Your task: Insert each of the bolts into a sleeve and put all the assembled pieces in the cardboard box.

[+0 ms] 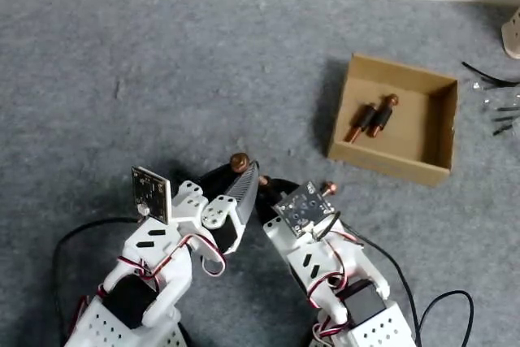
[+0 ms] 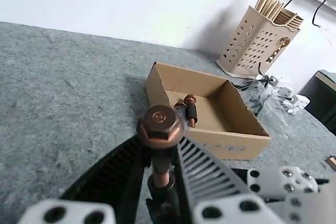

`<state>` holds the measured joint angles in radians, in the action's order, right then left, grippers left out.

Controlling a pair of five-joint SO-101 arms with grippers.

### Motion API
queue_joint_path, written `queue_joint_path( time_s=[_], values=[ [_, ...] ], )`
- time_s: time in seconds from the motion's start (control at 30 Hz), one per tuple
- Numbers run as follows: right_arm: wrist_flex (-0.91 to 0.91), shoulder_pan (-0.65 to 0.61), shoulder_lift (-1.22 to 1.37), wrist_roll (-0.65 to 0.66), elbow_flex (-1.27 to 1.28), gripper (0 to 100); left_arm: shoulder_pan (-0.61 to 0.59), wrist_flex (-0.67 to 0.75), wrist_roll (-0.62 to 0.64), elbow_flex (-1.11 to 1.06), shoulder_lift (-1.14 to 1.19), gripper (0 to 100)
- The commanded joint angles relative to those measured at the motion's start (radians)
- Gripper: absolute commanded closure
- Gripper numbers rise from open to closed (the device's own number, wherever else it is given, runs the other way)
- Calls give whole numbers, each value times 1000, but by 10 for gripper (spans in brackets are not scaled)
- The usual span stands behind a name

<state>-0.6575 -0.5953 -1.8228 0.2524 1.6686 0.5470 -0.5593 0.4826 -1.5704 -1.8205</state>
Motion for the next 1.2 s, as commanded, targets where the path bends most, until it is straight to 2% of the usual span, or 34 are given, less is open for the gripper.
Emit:
queue_joint_path(
  time_s=[0.0,0.43,0.57,0.8,1.17],
  values=[
    [41,16,-15,8,120,993,18,-5,3,15,10,994],
    [41,16,-15,8,120,993,28,-3,9,171,452,994],
    [41,16,-15,8,120,993,82,17,9,168,504,994],
    [44,45,-15,8,120,993,110,75,9,137,570,994],
    [44,45,-15,8,116,993,111,75,8,140,604,994]
  ],
)
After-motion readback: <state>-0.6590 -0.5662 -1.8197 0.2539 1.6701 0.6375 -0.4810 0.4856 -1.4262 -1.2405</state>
